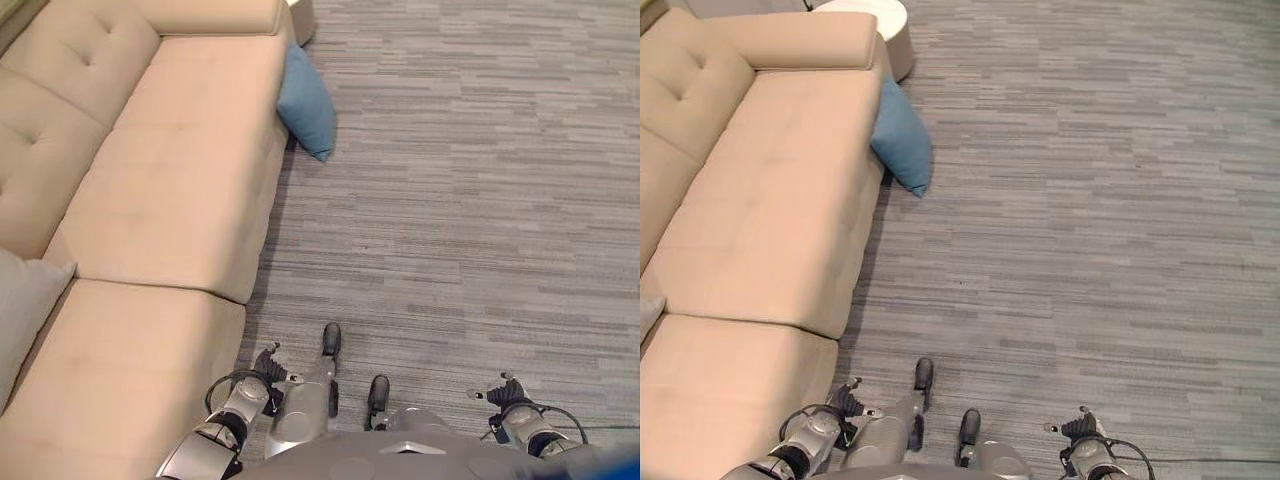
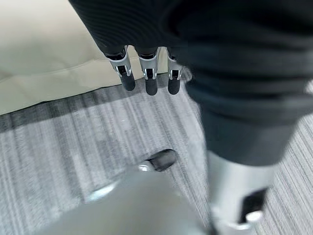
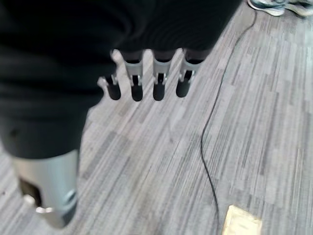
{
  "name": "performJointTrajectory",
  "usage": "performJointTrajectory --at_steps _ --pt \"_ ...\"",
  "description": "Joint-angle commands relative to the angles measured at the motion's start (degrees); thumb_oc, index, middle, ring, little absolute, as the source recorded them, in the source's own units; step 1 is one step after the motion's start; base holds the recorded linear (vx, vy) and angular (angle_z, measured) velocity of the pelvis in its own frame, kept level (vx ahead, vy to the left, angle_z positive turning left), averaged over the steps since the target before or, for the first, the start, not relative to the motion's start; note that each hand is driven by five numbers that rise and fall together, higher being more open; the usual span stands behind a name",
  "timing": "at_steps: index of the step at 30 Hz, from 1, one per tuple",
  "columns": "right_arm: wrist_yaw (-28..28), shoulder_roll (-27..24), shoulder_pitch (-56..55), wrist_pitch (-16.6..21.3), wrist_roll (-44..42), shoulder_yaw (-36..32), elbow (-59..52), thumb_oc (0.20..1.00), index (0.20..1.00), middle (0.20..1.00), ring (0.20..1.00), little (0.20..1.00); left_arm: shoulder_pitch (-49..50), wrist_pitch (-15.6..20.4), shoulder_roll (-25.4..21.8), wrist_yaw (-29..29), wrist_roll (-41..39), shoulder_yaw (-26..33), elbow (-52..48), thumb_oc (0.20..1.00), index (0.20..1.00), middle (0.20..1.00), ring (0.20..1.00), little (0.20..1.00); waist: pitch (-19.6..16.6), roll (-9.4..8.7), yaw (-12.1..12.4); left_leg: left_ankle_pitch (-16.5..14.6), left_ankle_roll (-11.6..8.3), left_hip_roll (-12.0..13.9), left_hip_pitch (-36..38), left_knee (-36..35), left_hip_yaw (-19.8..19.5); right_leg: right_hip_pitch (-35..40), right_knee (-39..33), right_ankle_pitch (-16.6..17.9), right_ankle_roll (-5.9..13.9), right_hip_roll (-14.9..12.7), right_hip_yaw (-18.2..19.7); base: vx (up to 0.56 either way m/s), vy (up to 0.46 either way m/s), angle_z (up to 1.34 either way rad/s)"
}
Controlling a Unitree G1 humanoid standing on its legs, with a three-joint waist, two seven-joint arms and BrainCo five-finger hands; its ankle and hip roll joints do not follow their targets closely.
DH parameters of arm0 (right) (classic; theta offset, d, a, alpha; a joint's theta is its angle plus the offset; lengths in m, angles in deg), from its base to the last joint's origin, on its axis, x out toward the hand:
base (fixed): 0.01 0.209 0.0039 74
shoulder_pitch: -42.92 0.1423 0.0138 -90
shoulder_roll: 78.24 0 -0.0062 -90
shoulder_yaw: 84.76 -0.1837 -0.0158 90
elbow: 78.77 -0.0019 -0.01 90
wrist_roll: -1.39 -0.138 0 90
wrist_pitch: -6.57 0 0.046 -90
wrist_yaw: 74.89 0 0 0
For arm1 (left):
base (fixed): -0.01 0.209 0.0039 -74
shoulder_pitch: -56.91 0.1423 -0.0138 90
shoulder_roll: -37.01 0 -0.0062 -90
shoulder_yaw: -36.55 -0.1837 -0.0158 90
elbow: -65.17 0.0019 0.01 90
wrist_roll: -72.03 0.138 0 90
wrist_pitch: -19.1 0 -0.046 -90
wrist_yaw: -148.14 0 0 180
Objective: Pick up all the scattered cushions and arrange them neatly on the sofa.
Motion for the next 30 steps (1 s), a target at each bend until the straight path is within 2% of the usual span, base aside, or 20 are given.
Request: performJointTrajectory --at_steps 1,2,3,4,5,6,8,10,12,15,16,17,19,21,22,23,25,26,28,30 --pt "-0.31 -0.85 -3.18 0.01 1.5 -0.2 -1.84 1.0 1.0 1.0 1.0 1.0 0.02 -0.08 0.7 0.26 0.9 -0.77 2.23 1.0 1.0 1.0 1.0 1.0 -3.86 -0.33 2.06 -5.83 2.2 -1.33 1.04 5.28 1.05 -4.66 12.44 -1.33 7.57 -4.87 1.9 0.25 0.133 -0.5" --pt "-0.31 -0.84 -3.18 0.01 1.5 -0.21 -1.85 1.0 1.0 1.0 1.0 1.0 0.02 -0.09 0.69 0.26 0.9 -0.77 2.22 1.0 1.0 1.0 1.0 1.0 -3.83 -0.38 2.17 -5.85 2.22 -1.33 1.08 5.27 1.16 -4.75 12.65 -1.44 7.6 -4.91 2.02 0.13 0.072 -0.51" --pt "-0.17 -0.72 -2.98 0.02 1.6 -0.15 -2.16 1.0 1.0 1.0 1.0 1.0 -0.08 -0.21 0.32 0.18 0.92 -0.88 1.84 1.0 1.0 1.0 1.0 1.0 -3.34 -0.2 1.84 -6.45 2.79 -1.08 2.14 5.56 1.29 -7.08 18.07 -0.59 8.41 -5.3 2.27 0.11 0.087 -0.52" --pt "0.03 -0.76 -2.5 -0.08 1.81 0.08 -3.13 1.0 1.0 1.0 1.0 1.0 -0.63 -0.26 -0.38 -0.12 0.45 -0.91 0.8 1.0 1.0 1.0 1.0 1.0 -2.24 0.4 0.83 -7.25 3.88 -0.8 3.67 6.01 1.15 -12.62 28.12 1.72 10.13 -5.95 2.67 0.15 0.117 -0.46" --pt "0.03 -0.76 -2.37 0.05 2.02 0.26 -3.45 1.0 1.0 1.0 1.0 1.0 -0.74 -0.26 -0.59 -0.2 0.25 -1.09 0.39 1.0 1.0 1.0 1.0 1.0 -1.75 0.86 0.49 -7.45 4.33 -0.66 4.46 5.75 1.16 -15.25 31.8 2.88 10.37 -6.15 2.36 0.21 0.12 -0.24" --pt "-0.12 -0.75 -2.13 0.05 2.35 0.49 -3.79 1.0 1.0 1.0 1.0 1.0 -0.73 -0.08 -0.64 -0.62 -0.21 -1.21 -0.06 1.0 1.0 1.0 1.0 1.0 -1.76 1.34 0.2 -8.31 4.77 -0.98 6.69 4.61 1.08 -16.74 30.73 2.6 9.65 -7.31 0.51 0.24 0.061 0.1" --pt "-0.06 -0.66 -2.26 0.17 2.69 1.01 -3.9 1.0 1.0 1.0 1.0 1.0 -0.68 0.02 -0.66 -0.72 -0.54 -1.26 -0.17 1.0 1.0 1.0 1.0 1.0 -1.79 1.43 -0.26 -9.06 5.02 -1.24 8.53 3.61 0.48 -18.15 26.87 1.92 8.55 -6.65 0.14 0.3 -0.048 0.01" --pt "-0.08 -0.57 -2.24 -0.33 3.45 1.5 -4.02 1.0 1.0 1.0 1.0 1.0 -0.76 0.34 -0.51 -0.67 -0.68 -1.05 0.14 1.0 1.0 1.0 1.0 1.0 -1.57 1.26 -1.24 -9.82 4.72 -1.59 10.84 1.93 -0.19 -20.72 17.83 4.98 8.96 -7.52 -0.19 0.34 -0.18 -0.16" --pt "-0.55 -0.35 -2.69 -0.54 3.56 1.36 -3.57 1.0 1.0 1.0 1.0 1.0 -1.24 0.87 -0.04 -0.88 -0.49 -1.02 1.0 1.0 1.0 1.0 1.0 1.0 -1.49 0.84 -2.54 -11.42 3.98 -1.96 12.99 1.38 -1.35 -20.81 10.66 8.33 10.07 -7.78 2.46 0.36 -0.254 0.24" --pt "-1.35 0.7 -3.81 -0.01 2.52 0.73 -3.73 1.0 1.0 1.0 1.0 1.0 -0.96 0.54 1.13 -1.27 -1.11 -0.97 1.74 1.0 1.0 1.0 1.0 1.0 -2.87 0.41 -3.35 -14.1 2.85 -1.49 13.62 4.17 -1.19 -18.44 8.58 8.97 9.16 -7.36 3.31 0.25 -0.211 0.63" --pt "-1.61 0.87 -4.01 0.43 1.51 0.43 -4.11 1.0 1.0 1.0 1.0 1.0 -0.99 0.39 1.83 -1.19 -1.28 -1.26 1.31 1.0 1.0 1.0 1.0 1.0 -2.84 -0.02 -3.56 -15.21 1.77 -1.08 11.48 10.78 0.33 -15.68 6.72 8.3 8.51 -7.5 2.76 0.08 -0.113 0.92" --pt "-1.61 0.87 -4.0 0.43 1.51 0.43 -4.11 1.0 1.0 1.0 1.0 1.0 -0.99 0.39 1.83 -1.19 -1.29 -1.27 1.3 1.0 1.0 1.0 1.0 1.0 -2.85 0.05 -3.62 -15.47 1.75 -1.03 11.2 11.27 0.28 -15.68 6.67 8.34 8.5 -7.45 2.68 0.12 -0.225 0.79" --pt "-2.05 1.17 -3.59 0.35 0.26 0.23 -4.21 1.0 1.0 1.0 1.0 1.0 -1.53 0.39 2.54 -0.78 -1.66 -2.15 0.5 1.0 1.0 1.0 1.0 1.0 -1.51 -0.55 -3.28 -11.37 0.11 0.03 4.29 24.61 1.64 -11.85 5.08 6.87 6.35 -7.28 2.0 0.1 -0.19 0.37" --pt "-2.66 1.08 -3.38 0.24 -0.01 0.37 -4.26 1.0 1.0 1.0 1.0 1.0 -1.93 0.19 2.62 -0.88 -2.27 -2.79 0.4 1.0 1.0 1.0 1.0 1.0 -1.09 -0.94 -2.42 -11.27 0.77 0.41 -0.18 26.41 3.0 -9.3 3.85 5.54 5.56 -6.77 1.83 0.22 -0.151 -0.05" --pt "-2.9 1.15 -3.42 0.4 -0.1 0.52 -4.32 1.0 1.0 1.0 1.0 1.0 -1.99 0.11 2.78 -1.05 -2.22 -3.11 0.59 1.0 1.0 1.0 1.0 1.0 -1.22 -0.91 -2.17 -12.08 0.98 0.26 -0.46 24.28 3.24 -8.81 3.56 5.16 5.67 -6.55 1.71 0.39 -0.135 -0.24" --pt "-3.3 0.98 -3.4 0.59 -0.06 0.64 -4.32 1.0 1.0 1.0 1.0 1.0 -2.16 -0.13 2.99 -1.2 -1.94 -3.38 1.04 1.0 1.0 1.0 1.0 1.0 -1.53 -0.63 -1.76 -10.91 1.16 -0.12 -1.1 18.65 3.38 -7.6 2.9 4.28 6.07 -5.77 1.55 0.37 -0.07 -0.18" --pt "-3.41 1.04 -3.47 0.52 0.21 1.08 -4.23 1.0 1.0 1.0 1.0 1.0 -2.18 -0.08 2.94 -1.26 -1.68 -3.41 1.19 1.0 1.0 1.0 1.0 1.0 -1.68 0.39 -0.91 -6.31 0.57 0.02 -2.35 11.43 3.42 -5.94 2.65 2.89 5.88 -4.14 1.82 0.39 -0.039 -0.09" --pt "-3.66 1.4 -3.33 0.46 0.39 1.51 -4.17 1.0 1.0 1.0 1.0 1.0 -1.94 0.18 2.77 -1.28 -1.94 -3.19 1.25 1.0 1.0 1.0 1.0 1.0 -1.35 1.09 0.13 -2.63 -0.28 0.08 -3.53 6.93 2.83 -4.14 2.73 1.31 5.57 -2.68 2.46 0.38 -0.022 -0.04" --pt "-3.59 1.61 -3.47 0.2 0.88 2.0 -3.94 1.0 1.0 1.0 1.0 1.0 -1.36 0.31 2.51 -1.29 -2.08 -2.87 1.47 1.0 1.0 1.0 1.0 1.0 -1.32 1.33 0.87 -1.32 -0.6 -0.05 -4.5 5.46 3.12 -2.43 3.24 -0.28 5.31 -1.96 3.11 0.43 0.008 -0.29" --pt "-2.79 1.93 -3.88 -0.33 2.66 2.29 -3.73 1.0 1.0 1.0 1.0 1.0 0.8 -0.31 2.1 -1.11 -1.35 -1.41 3.01 1.0 1.0 1.0 1.0 1.0 -3.44 1.28 2.19 -1.54 0.77 -1.09 -2.79 5.45 1.87 -0.03 6.15 -2.9 5.51 -2.42 4.69 0.64 0.11 -1.03"
